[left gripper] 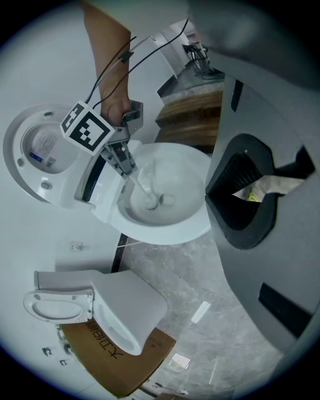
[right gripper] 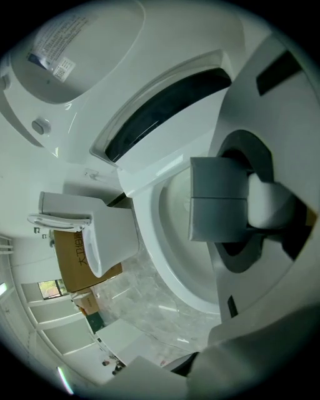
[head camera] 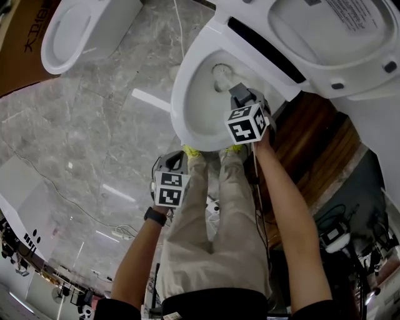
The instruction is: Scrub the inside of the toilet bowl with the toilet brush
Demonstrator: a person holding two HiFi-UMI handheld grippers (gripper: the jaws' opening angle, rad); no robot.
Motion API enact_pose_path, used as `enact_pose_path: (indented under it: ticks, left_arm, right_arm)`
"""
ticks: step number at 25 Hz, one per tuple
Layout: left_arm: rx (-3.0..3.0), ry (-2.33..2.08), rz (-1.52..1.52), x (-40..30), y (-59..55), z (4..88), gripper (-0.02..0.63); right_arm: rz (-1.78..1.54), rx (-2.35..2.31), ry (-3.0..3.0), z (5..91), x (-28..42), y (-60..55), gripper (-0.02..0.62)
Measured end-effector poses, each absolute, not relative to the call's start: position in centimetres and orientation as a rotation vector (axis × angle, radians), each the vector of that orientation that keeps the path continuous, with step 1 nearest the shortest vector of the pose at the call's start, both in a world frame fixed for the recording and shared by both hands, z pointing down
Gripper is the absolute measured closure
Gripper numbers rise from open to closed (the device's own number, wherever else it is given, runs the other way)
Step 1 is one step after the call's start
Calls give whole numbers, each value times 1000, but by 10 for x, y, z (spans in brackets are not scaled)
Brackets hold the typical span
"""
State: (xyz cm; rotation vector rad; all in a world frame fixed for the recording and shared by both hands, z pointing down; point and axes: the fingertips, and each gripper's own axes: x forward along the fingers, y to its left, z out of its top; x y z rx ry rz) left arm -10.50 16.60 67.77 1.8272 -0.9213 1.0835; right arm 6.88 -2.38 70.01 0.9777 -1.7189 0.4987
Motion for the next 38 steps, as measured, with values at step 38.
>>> enact_pose_path:
  ticks: [38]
  left_arm:
    - [1804, -937, 1078, -72, 171, 670, 588]
  right_arm:
    - [483, 861, -1550, 697, 149, 89, 439]
